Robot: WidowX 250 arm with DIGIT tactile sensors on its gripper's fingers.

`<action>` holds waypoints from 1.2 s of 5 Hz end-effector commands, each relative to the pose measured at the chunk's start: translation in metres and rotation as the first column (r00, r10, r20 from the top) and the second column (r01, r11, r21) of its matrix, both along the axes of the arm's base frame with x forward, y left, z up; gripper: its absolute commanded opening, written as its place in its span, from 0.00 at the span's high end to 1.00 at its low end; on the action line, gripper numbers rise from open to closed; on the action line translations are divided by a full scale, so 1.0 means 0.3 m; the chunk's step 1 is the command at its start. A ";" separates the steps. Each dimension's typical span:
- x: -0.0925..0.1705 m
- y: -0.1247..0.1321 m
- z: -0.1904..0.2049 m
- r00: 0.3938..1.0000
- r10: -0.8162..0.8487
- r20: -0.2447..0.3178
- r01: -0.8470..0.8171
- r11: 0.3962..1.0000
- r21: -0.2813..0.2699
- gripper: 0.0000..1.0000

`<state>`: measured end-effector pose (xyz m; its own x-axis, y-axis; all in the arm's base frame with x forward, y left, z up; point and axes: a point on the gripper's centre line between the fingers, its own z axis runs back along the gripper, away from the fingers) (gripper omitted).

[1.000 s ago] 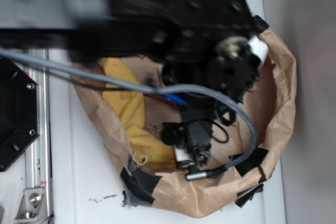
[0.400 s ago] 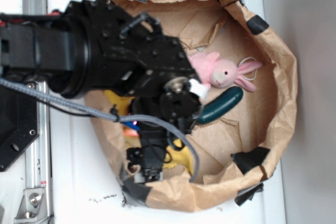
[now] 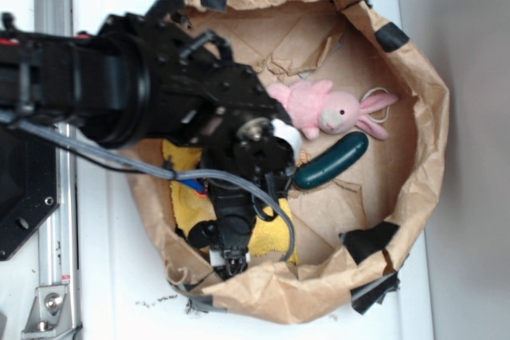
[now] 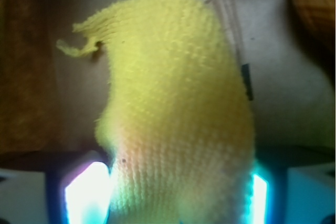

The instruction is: Grab the yellow cloth.

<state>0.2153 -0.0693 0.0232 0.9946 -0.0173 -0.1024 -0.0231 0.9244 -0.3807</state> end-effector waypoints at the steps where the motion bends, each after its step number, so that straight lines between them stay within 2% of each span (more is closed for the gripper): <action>1: 0.011 0.041 0.204 0.982 -0.010 0.187 0.007 1.000 0.016 1.00; 2: 0.045 0.125 0.375 0.960 0.055 0.273 -0.074 0.995 0.059 1.00; 3: 0.071 0.181 0.553 0.931 0.133 0.339 -0.208 0.958 0.197 1.00; 4: 0.126 0.146 0.654 0.918 0.059 0.392 -0.193 0.931 0.311 1.00; 5: 0.121 0.156 0.635 0.926 0.037 0.375 -0.164 0.935 0.315 1.00; 6: 0.105 0.178 0.471 0.958 0.013 0.285 -0.091 0.961 0.260 0.00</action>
<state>0.2510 -0.0101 0.1534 0.9903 0.0086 0.1388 0.0087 0.9923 -0.1233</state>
